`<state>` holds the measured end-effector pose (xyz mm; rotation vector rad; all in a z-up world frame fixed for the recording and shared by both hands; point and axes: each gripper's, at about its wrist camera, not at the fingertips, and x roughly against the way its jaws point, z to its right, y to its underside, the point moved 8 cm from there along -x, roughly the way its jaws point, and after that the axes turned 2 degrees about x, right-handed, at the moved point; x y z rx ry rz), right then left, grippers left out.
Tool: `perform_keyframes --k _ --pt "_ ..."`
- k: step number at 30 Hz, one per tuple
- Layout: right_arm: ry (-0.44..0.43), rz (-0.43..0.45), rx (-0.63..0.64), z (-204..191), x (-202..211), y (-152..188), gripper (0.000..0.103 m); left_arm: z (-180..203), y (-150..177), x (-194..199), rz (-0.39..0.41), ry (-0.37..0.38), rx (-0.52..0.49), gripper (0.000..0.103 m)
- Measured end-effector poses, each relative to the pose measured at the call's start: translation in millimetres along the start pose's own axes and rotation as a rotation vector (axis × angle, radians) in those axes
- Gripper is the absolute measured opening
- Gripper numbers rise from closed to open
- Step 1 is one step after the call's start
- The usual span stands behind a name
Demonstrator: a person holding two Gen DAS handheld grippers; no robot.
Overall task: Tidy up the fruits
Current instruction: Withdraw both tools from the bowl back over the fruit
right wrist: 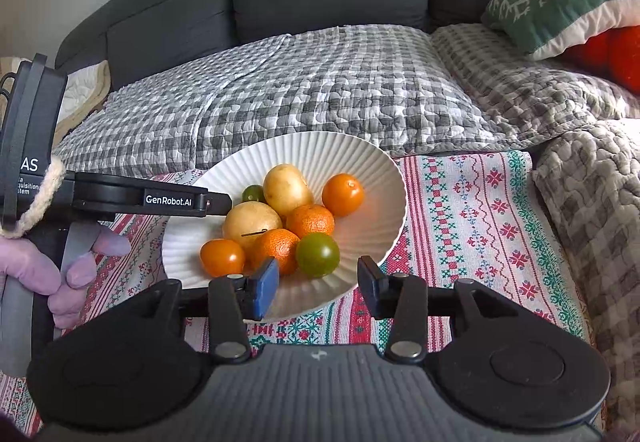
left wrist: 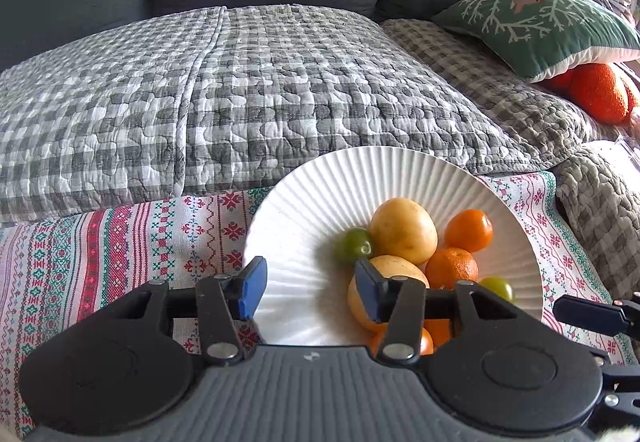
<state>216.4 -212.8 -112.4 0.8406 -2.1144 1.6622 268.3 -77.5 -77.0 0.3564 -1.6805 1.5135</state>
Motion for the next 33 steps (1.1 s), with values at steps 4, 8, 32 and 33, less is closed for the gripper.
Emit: perform_keyframes --k 4,8,32,33 --pt "0.007 -0.002 -0.007 -0.9 6.8 0.0 0.053 -2.7 3.6 13.0 0.021 -0.009 -0.005 0.063" --pt "0.014 -0.011 -0.005 -3.2 15.3 1.9 0.062 -5.6 7.9 29.6 0.036 -0.011 -0.002 0.069" --pt "0.053 -0.060 -0.006 -23.9 74.3 35.1 0.086 -8.5 86.9 120.9 0.011 -0.057 0.033 0.094" --pt "0.055 -0.065 -0.004 -24.8 76.3 37.6 0.086 -7.6 91.5 123.4 0.006 -0.061 0.029 0.095"
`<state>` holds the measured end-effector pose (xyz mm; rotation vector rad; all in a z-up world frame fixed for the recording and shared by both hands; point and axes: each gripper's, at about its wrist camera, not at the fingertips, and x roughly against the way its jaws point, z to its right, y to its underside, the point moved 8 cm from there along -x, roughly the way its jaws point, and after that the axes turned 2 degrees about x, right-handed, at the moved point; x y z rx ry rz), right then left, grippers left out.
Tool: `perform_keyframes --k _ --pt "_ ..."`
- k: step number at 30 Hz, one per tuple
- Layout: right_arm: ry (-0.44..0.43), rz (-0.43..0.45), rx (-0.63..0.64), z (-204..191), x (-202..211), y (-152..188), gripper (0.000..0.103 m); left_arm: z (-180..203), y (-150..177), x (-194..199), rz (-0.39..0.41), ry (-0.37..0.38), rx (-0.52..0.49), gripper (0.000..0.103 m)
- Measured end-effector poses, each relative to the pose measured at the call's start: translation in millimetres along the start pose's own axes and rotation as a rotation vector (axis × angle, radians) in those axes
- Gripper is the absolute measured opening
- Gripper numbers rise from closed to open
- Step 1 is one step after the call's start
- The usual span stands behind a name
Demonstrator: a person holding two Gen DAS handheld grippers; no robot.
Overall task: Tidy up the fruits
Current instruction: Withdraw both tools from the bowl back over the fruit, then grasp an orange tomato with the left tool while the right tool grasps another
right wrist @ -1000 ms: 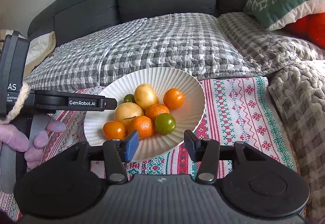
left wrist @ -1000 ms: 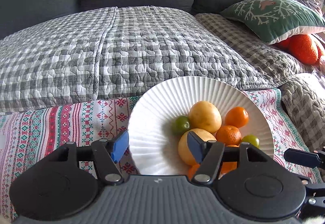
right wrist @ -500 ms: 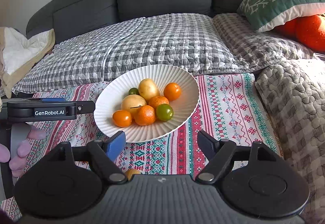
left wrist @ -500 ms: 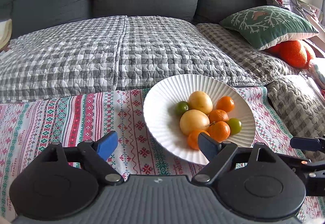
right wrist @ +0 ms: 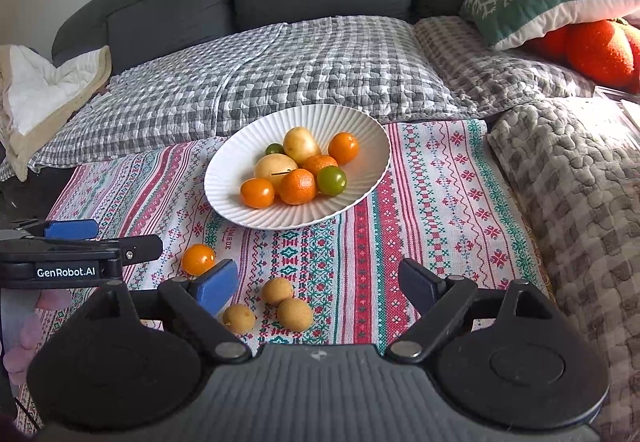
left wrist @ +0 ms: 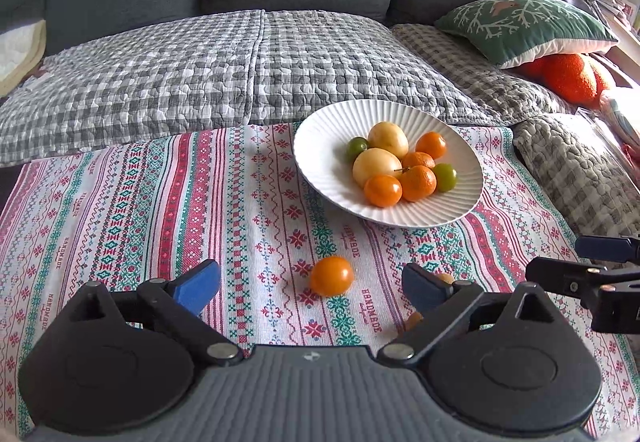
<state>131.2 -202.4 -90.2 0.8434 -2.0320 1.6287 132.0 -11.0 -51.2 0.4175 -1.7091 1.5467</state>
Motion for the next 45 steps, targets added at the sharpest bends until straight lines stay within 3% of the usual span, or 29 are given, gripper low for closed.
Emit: perform_keyframes --k 14,20,37,40,45 --pt "0.028 -0.009 -0.014 -0.2 13.5 22.8 0.091 -15.4 43.2 28.5 -0.011 -0.020 0.066 0.098" --pt "0.034 -0.025 0.003 -1.2 14.1 34.5 0.092 -20.4 52.2 32.1 -0.001 -0.043 0.047 0.098" --pt "0.064 -0.051 0.053 7.1 -1.0 51.7 0.096 0.8 80.5 12.3 -0.049 0.102 -0.087 0.098" --pt "0.067 -0.057 0.053 8.2 -4.4 53.6 0.096 13.5 84.6 13.2 -0.055 0.147 -0.132 0.094" --pt "0.077 -0.074 0.070 9.0 -11.4 57.5 0.096 31.2 98.7 6.6 -0.131 0.178 -0.218 0.071"
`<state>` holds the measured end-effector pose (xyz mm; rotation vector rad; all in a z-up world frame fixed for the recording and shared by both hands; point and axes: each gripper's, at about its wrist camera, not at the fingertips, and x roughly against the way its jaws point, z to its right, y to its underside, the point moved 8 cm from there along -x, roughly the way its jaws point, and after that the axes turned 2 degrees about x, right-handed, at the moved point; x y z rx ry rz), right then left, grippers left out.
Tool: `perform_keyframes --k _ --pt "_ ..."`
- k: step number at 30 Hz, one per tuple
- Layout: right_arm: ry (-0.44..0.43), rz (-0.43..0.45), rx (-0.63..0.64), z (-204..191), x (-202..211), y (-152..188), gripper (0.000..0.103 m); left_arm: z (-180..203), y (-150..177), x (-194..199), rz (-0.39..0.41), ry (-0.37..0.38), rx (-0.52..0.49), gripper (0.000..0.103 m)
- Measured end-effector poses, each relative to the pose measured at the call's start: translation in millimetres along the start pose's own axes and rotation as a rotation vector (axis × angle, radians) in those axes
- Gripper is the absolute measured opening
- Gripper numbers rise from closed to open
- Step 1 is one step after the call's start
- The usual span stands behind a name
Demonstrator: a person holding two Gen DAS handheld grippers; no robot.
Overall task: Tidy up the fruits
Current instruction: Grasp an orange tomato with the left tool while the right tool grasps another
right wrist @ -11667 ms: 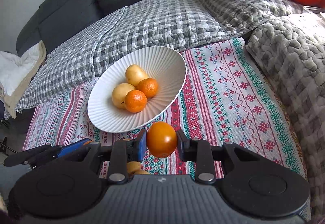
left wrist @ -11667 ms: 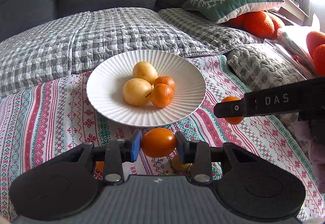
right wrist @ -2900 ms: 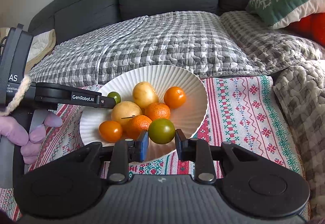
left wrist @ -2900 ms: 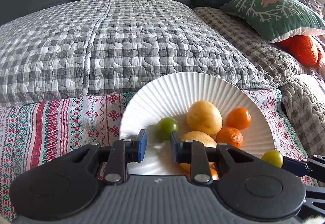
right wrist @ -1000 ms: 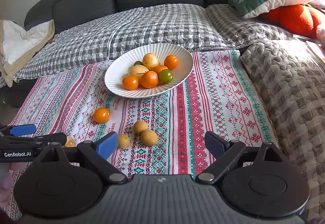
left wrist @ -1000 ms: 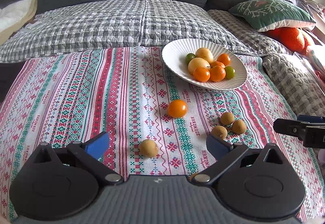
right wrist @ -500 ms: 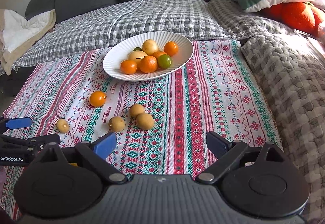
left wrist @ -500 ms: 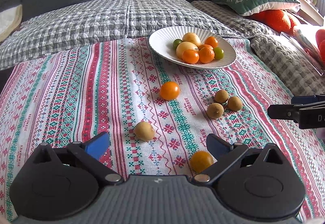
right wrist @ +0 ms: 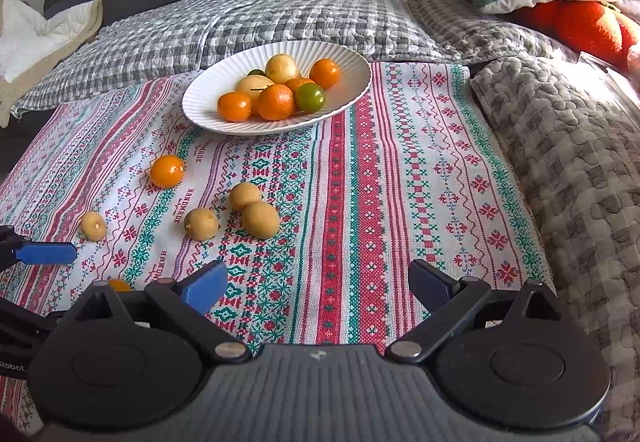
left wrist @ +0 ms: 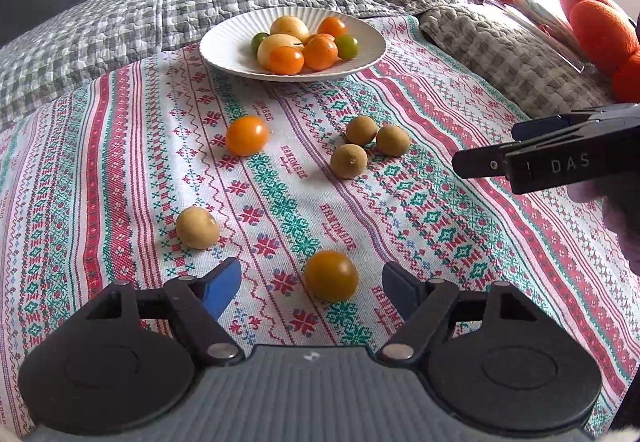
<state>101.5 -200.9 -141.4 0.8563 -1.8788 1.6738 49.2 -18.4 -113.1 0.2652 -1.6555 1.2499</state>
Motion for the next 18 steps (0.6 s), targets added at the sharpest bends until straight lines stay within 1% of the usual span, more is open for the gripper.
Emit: perform_keyframes --k 1,3,4,6,8,10,13,18 --pt "0.001 -0.001 0.002 -0.3 -0.6 0.2 0.096 1.9 1.5 -2.5 -0.012 0.004 -0.008 0.068" --pt "0.001 0.000 0.001 -0.9 -0.9 -0.1 0.096 4.4 3.4 -6.0 -0.031 0.006 -0.015 0.056" --pt "-0.001 0.002 -0.002 -1.6 -0.9 -0.4 0.096 5.4 3.9 -7.2 -0.036 0.008 -0.016 0.053" --pt "-0.006 0.007 -0.006 -3.3 -0.8 -1.5 0.096 6.9 4.2 -8.7 -0.040 0.015 -0.013 0.037" --pt "-0.015 0.010 -0.009 -5.6 -0.9 -2.5 0.096 7.4 3.5 -9.6 -0.045 0.032 0.000 0.025" --pt "-0.025 0.014 -0.009 -9.5 -2.2 -3.8 0.096 6.7 2.0 -8.0 -0.044 0.035 0.011 0.024" --pt "-0.044 0.019 -0.003 -17.0 -2.9 -6.7 0.096 3.7 -0.4 -4.6 -0.039 0.014 0.015 0.024" --pt "-0.108 0.042 0.004 -39.1 -5.3 -18.1 0.096 -12.7 -4.2 0.7 -0.037 -0.028 0.079 0.024"
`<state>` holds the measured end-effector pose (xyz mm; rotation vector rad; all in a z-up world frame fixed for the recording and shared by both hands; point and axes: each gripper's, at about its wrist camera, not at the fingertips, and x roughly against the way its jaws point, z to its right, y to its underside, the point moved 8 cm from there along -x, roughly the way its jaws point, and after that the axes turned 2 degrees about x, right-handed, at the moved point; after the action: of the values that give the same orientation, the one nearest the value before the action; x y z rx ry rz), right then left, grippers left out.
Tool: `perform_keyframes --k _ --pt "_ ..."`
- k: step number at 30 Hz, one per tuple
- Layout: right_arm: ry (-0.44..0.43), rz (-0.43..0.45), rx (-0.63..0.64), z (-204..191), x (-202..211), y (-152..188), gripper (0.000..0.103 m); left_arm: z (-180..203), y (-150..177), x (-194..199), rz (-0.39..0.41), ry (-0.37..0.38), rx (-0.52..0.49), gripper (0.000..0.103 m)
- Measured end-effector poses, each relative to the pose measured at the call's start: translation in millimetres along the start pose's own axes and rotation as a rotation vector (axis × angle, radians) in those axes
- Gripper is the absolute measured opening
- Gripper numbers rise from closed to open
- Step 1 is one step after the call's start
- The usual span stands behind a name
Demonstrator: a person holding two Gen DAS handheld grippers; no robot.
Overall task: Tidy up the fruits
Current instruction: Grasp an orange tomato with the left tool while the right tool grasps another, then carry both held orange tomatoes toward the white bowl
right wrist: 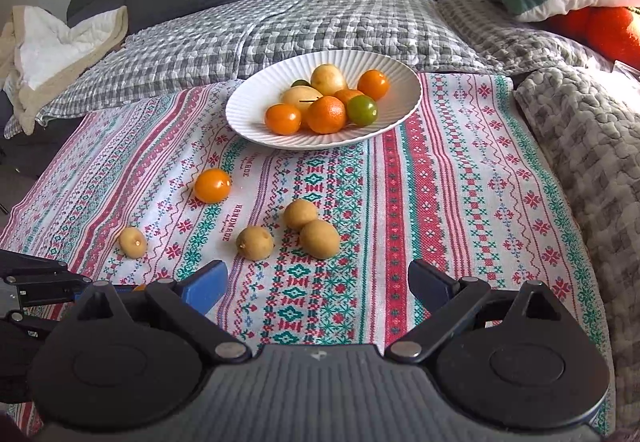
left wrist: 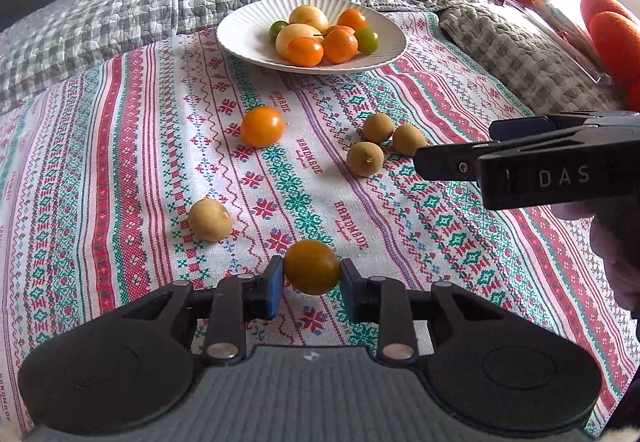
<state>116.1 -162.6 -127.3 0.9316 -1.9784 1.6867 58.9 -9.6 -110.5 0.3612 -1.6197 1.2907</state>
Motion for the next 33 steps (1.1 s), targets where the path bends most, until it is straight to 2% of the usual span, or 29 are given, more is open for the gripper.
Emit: perform_keyframes --k 10,12,19,23,25,28,30,33 --pt "-0.088 0.018 0.044 -44.9 -35.3 -38.0 0.088 -26.1 0.5 6.9 -0.011 -0.043 0.051 0.024" --pt "-0.092 0.003 0.045 -48.1 -46.2 -42.0 0.082 -31.3 1.8 8.5 -0.016 -0.052 0.061 0.024" --pt "-0.069 -0.044 0.053 -56.7 -77.3 -47.3 0.073 -35.9 0.9 13.0 -0.011 -0.042 0.086 0.024" --pt "-0.053 -0.065 0.059 -57.9 -87.2 -47.0 0.062 -32.1 0.6 11.4 -0.016 -0.036 0.078 0.024" --pt "-0.062 -0.067 0.057 -59.4 -89.2 -47.2 0.062 -30.2 0.5 11.6 -0.015 -0.033 0.072 0.024" --pt "-0.081 -0.066 0.061 -63.8 -89.5 -47.7 0.048 -29.4 -0.2 10.7 -0.015 -0.030 0.069 0.024" --pt "-0.096 -0.069 0.071 -67.5 -88.5 -46.8 0.032 -29.6 -0.2 10.1 -0.016 -0.032 0.068 0.024" --pt "-0.096 -0.064 0.111 -71.8 -86.2 -45.5 0.031 -30.9 -1.0 8.9 -0.018 -0.035 0.072 0.024"
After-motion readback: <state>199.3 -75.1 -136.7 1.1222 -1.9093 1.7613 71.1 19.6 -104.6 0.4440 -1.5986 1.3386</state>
